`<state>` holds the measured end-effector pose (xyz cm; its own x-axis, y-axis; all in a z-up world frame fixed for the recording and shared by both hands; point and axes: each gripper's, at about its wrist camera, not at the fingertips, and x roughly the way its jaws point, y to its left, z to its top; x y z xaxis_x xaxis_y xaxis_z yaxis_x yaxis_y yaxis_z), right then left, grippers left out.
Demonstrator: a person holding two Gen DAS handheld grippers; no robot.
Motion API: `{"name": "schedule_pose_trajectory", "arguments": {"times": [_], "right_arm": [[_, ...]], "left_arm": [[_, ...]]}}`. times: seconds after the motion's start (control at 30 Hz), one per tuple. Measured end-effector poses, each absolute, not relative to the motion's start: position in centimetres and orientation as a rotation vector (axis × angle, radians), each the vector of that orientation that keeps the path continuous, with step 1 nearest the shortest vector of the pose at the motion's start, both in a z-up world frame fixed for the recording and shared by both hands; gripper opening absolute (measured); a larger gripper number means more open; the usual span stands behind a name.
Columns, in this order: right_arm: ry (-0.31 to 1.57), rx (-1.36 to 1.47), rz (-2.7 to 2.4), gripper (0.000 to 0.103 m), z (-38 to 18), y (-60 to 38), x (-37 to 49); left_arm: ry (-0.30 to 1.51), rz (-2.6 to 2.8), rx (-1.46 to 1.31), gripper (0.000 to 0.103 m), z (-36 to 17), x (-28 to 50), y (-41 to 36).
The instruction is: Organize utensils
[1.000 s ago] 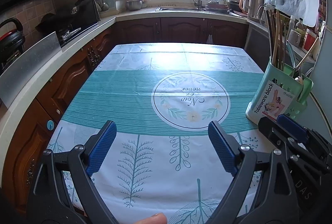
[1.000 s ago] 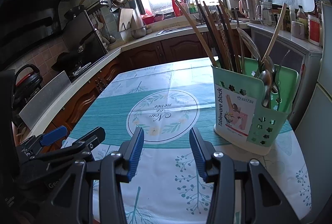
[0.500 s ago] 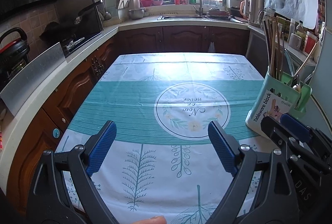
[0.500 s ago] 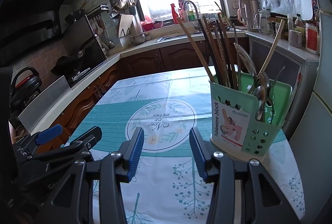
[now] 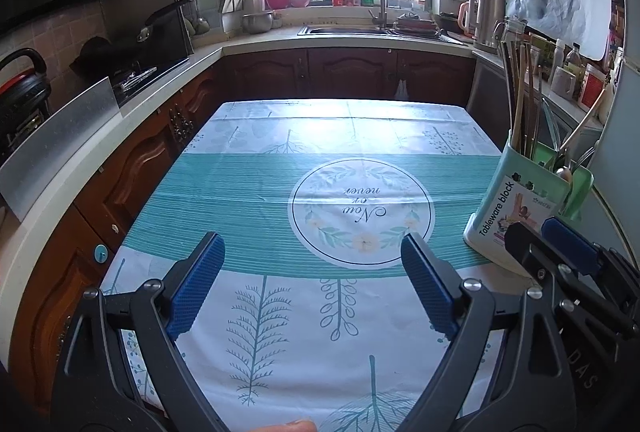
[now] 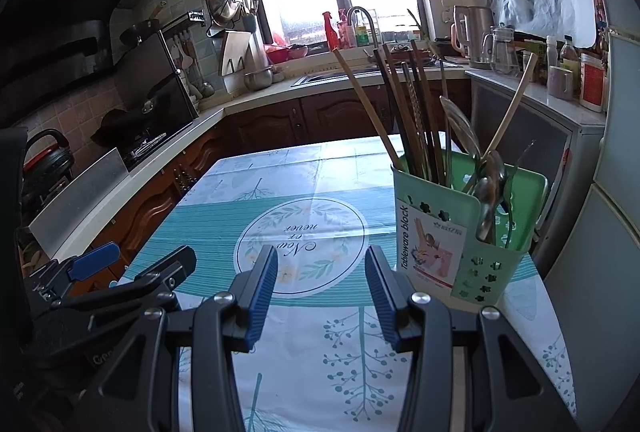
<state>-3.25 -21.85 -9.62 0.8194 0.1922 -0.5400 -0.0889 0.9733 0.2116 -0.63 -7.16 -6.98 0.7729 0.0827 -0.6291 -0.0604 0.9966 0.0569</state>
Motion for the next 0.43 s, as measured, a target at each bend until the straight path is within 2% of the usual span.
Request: {"name": "schedule_pose_trajectory", "arguments": {"times": [0.43], "right_arm": [[0.594, 0.182, 0.151, 0.046, -9.61, -21.69, -3.34]], "left_arm": [[0.688, 0.081, 0.037, 0.089, -7.49, -0.82, -7.07]]}}
